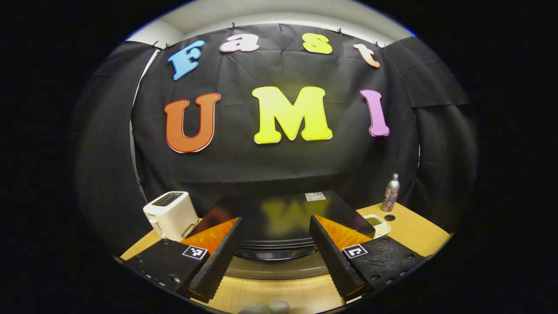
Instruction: Open the electric oven with the left hand, put the food in, and close the electric oven.
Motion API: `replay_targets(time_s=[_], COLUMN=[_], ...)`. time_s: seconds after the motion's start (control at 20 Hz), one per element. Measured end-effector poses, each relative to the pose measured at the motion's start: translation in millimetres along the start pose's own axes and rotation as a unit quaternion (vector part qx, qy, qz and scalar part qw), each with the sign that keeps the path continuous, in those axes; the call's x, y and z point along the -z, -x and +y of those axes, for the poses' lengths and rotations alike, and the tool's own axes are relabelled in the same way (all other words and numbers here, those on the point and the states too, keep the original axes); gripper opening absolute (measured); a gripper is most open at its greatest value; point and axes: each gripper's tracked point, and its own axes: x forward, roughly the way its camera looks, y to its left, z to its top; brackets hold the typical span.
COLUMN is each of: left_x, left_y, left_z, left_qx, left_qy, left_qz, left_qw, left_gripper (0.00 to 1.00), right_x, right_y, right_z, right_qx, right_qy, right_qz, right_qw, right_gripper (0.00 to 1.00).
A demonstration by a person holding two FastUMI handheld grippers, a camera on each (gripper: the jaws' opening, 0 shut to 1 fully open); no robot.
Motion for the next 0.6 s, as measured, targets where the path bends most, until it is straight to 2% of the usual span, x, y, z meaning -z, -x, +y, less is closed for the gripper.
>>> replay_targets(time_s=[0.25,0.55,0.6], left_x=[38,40,43], left_y=[-20,-12,-8], left_z=[-1,-2,-2], left_qx=[0.005,0.012,0.015], left_qy=[-0.004,0.007,-0.001], left_qz=[0.05,0.046,0.05], left_qw=[0.999,0.999,0.999], left_gripper=[0.97,0.98,0.96], right_x=[8,13,15], right_y=[-9,-19,-20], right_z=[7,7,8], right_qx=[-0.006,-0.011,-0.012], right_qy=[0.002,-0.008,-0.01], right_qz=[0.017,0.024,0.024], right_qw=[1.0,1.0,1.0], right_gripper=[0.96,0.96,1.0])
